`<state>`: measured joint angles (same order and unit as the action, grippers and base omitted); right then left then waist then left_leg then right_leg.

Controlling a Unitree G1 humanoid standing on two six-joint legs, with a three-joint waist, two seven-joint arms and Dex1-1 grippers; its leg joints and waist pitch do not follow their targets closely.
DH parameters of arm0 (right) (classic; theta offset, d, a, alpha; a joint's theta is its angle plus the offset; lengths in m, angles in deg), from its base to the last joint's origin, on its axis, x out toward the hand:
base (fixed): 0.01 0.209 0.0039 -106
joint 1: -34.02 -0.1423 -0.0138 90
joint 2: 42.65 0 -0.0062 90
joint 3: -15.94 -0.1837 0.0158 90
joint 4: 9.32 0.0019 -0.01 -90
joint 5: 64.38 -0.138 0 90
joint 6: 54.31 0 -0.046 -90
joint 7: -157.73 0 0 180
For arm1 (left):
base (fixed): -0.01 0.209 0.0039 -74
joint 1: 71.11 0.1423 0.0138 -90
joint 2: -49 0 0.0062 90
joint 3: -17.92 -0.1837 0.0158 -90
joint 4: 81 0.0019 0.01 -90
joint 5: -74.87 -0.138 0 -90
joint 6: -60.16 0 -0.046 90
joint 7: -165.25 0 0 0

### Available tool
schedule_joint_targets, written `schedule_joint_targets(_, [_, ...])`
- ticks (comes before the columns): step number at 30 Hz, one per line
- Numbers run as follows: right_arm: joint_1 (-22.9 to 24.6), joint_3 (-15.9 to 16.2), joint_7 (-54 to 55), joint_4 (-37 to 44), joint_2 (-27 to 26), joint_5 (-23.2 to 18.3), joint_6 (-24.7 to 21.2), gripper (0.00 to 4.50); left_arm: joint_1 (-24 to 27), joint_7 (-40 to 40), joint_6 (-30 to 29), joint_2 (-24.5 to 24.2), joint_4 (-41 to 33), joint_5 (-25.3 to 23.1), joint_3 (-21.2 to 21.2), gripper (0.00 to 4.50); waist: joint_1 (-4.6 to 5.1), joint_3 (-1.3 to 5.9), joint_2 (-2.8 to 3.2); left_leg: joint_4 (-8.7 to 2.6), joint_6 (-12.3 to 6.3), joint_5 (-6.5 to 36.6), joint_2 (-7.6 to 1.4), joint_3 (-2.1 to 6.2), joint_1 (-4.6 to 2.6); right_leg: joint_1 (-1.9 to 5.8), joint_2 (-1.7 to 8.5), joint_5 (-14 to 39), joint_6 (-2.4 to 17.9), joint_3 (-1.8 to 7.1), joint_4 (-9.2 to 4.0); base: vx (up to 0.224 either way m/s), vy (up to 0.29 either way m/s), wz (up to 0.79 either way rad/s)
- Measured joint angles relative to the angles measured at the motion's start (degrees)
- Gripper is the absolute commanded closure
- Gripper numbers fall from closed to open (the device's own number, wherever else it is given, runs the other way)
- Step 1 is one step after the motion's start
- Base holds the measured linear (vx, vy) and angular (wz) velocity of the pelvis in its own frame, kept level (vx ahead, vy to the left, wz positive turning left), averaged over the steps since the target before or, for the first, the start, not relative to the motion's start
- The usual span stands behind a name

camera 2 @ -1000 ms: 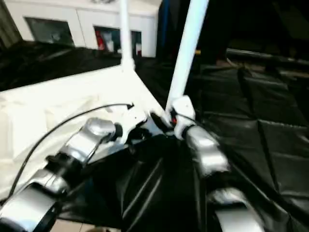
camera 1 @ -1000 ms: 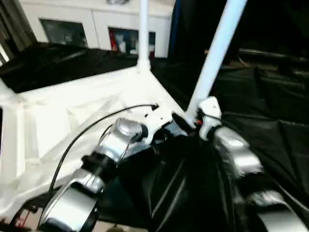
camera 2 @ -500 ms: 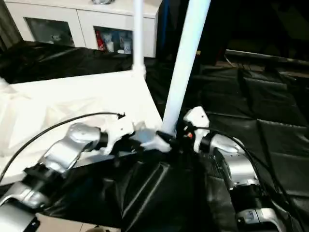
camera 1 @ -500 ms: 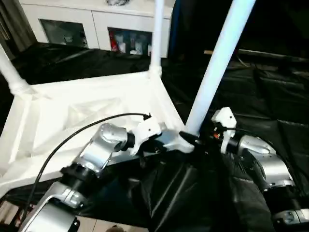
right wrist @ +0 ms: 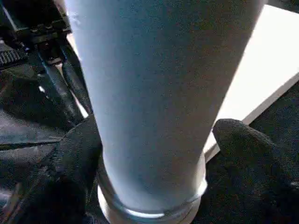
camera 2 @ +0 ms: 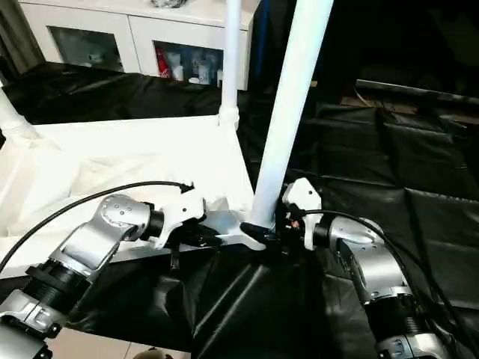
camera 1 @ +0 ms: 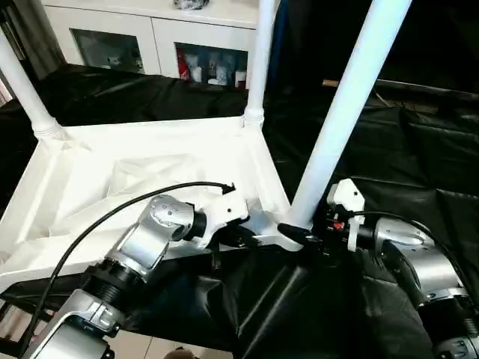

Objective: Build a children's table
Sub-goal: Insert table leg to table base

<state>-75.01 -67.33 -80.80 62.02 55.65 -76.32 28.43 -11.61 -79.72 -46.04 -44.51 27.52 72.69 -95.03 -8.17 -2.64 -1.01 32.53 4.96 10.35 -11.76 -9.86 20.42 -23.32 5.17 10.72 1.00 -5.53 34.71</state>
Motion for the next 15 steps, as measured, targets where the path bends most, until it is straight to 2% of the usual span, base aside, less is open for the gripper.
schedule_joint_targets(4, [0.10, 0.43, -0.38, 0.28, 0.04, -0.01, -0.04, 1.03, 0.06, -0.02, -0.03, -0.08, -0.06, 0.00, -0.01, 4.50, 0.01, 0.00, 0.00, 0.08, 0.01, 0.00, -0.01, 0.00, 0.02, 0.00, 0.00, 0.00, 0.00, 0.02, 0.13, 0.000, 0.000, 0.00])
schedule_joint_targets(6, [0.21, 0.44, -0.42, 0.37, 0.04, -0.02, -0.06, 1.32, 0.06, -0.01, -0.03, -0.08, -0.06, 0.00, -0.04, 4.50, 0.00, 0.00, -0.01, 0.12, 0.05, 0.02, -0.01, 0.00, 0.01, 0.00, 0.00, 0.01, -0.01, 0.03, 0.17, 0.000, 0.000, 0.00])
schedule_joint_targets(9, [0.37, 0.56, -0.67, 0.42, 0.02, 0.01, -0.07, 1.41, 0.06, 0.05, -0.06, -0.07, -0.05, 0.00, -0.08, 4.50, 0.00, -0.01, -0.01, 0.17, 0.25, 0.15, -0.01, 0.00, 0.03, 0.00, 0.01, 0.01, -0.01, 0.04, 0.22, 0.000, 0.000, 0.00])
schedule_joint_targets(11, [0.37, 0.56, -0.67, 0.42, 0.02, 0.09, -0.07, 1.72, 0.06, 0.10, -0.10, -0.06, -0.05, 0.00, -0.10, 4.50, -0.01, 0.00, -0.01, 0.18, 0.25, 0.15, -0.01, 0.01, 0.03, 0.00, 0.01, 0.01, -0.01, 0.04, 0.23, 0.000, 0.000, 0.00])
schedule_joint_targets(15, [0.43, 0.58, -0.31, 0.29, -0.21, 0.29, -0.01, 1.76, 0.06, 0.23, -0.49, -0.03, -0.05, 0.00, -0.12, 4.50, -0.01, 0.01, -0.03, 0.21, 0.25, 0.15, -0.01, 0.01, 0.05, 0.00, 0.01, 0.01, -0.01, 0.04, 0.25, 0.000, 0.000, 0.00])
